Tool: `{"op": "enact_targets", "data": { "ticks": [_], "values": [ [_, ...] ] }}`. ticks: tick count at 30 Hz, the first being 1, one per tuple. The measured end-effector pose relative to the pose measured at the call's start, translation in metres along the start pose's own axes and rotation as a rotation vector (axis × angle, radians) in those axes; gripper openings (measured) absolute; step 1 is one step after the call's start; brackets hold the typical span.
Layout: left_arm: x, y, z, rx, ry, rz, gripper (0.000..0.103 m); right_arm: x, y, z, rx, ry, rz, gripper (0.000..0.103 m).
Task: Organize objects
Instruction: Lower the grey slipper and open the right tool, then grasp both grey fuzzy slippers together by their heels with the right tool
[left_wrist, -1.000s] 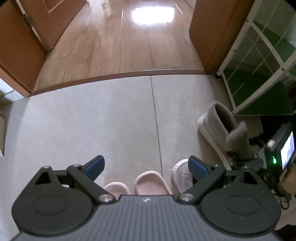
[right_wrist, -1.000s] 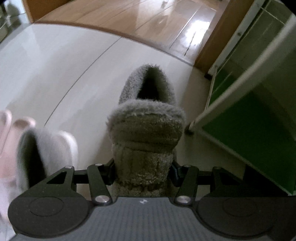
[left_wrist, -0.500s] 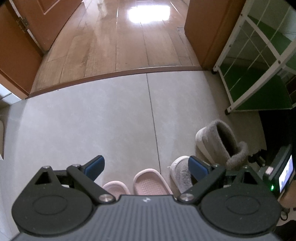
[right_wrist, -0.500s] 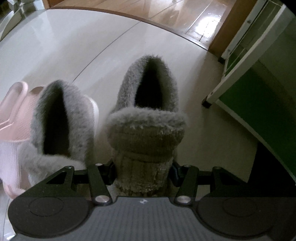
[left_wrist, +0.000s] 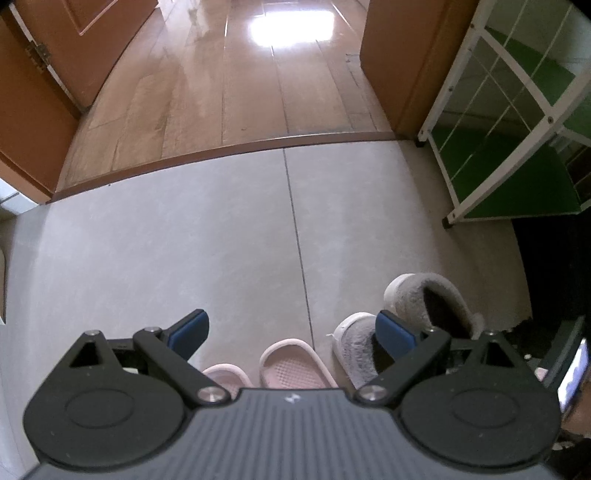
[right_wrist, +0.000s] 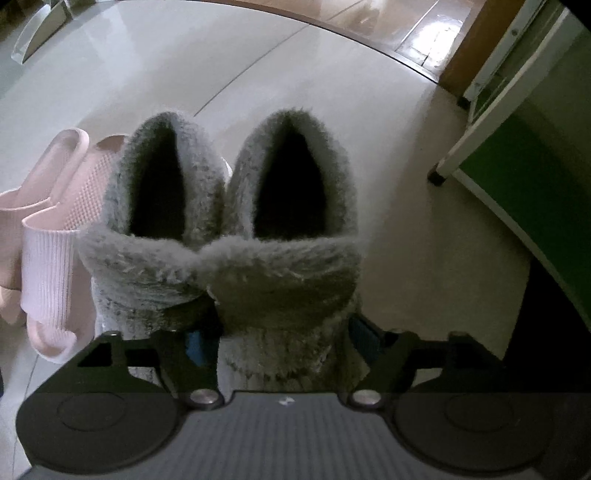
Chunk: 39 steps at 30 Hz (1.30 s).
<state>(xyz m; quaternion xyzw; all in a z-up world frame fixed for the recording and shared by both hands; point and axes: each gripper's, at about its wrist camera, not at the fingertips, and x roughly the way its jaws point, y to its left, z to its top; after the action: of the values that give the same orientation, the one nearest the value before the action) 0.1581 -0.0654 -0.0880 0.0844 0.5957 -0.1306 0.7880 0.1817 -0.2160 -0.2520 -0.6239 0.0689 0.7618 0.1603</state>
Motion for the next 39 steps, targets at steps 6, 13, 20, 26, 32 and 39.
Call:
{"op": "enact_targets", "data": {
  "ticks": [6,13,20,26,32,39],
  "values": [
    [-0.007,-0.001,0.003,-0.002,-0.030,0.004,0.096,-0.045,-0.013,0.006,0.021,0.013,-0.030,0.088],
    [-0.012,0.004,0.002,-0.007,-0.044,0.022,0.096,-0.072,-0.012,0.044,-0.049,-0.116,0.079,0.097],
    [-0.010,0.006,-0.001,0.012,-0.032,0.041,0.096,-0.012,0.018,0.082,-0.123,0.014,0.114,0.095],
    [-0.012,0.010,-0.007,0.027,-0.030,0.048,0.096,0.030,0.038,0.085,-0.222,0.147,0.065,0.074],
    [-0.012,0.020,-0.019,0.012,-0.015,0.063,0.096,0.038,0.032,0.087,-0.247,0.183,0.067,0.030],
    [-0.017,0.028,-0.026,-0.002,-0.018,0.057,0.096,0.037,0.017,0.098,-0.147,0.185,0.043,0.038]
  ]
}}
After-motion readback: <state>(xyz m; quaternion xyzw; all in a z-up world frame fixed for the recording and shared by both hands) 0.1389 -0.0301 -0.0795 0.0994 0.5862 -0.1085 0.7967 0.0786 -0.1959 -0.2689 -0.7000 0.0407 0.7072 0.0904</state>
